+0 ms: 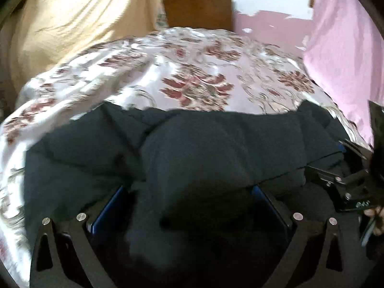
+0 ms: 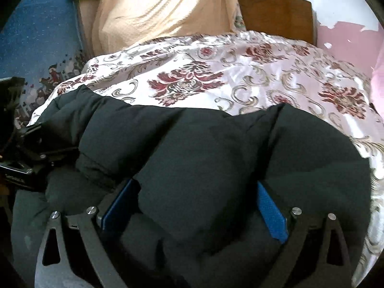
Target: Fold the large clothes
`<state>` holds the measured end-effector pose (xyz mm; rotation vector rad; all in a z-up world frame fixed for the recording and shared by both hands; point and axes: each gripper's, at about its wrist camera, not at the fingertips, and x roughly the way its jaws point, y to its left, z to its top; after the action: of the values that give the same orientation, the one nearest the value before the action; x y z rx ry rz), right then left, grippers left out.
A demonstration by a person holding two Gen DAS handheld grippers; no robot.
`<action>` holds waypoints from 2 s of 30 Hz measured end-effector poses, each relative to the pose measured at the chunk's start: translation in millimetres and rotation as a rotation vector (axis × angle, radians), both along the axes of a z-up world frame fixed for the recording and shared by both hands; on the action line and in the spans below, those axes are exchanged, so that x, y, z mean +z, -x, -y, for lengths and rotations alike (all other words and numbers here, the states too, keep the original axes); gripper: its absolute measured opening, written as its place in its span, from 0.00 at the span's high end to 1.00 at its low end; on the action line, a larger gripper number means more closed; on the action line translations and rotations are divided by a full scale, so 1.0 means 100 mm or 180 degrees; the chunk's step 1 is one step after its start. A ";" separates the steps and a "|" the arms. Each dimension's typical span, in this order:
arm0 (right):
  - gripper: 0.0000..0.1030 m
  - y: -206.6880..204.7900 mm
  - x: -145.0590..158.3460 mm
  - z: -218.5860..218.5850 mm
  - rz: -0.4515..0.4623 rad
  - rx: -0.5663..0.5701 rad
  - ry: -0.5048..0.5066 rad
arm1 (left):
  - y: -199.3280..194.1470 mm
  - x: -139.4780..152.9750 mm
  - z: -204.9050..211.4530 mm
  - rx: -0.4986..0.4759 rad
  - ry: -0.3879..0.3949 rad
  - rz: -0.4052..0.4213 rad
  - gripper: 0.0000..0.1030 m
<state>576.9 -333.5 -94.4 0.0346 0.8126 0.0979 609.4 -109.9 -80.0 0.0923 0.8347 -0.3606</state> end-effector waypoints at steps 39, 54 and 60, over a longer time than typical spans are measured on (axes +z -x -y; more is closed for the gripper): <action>0.05 2.38 1.88 -0.49 0.0998 -0.0344 0.0185 | 2.68 1.98 -0.55 0.0645 0.0025 0.1250 0.00; 0.05 3.39 2.10 -0.67 0.1059 -0.0380 0.0217 | 3.65 1.97 -0.98 0.0861 0.0063 0.1187 0.00; 0.05 3.75 1.98 -0.68 0.1031 -0.0385 0.0315 | 4.04 1.77 -1.19 0.0911 0.0077 0.1052 0.00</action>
<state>201.6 -265.5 103.6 -0.0252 0.4894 -0.0509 205.7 8.7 96.6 0.0081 0.5067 -0.0809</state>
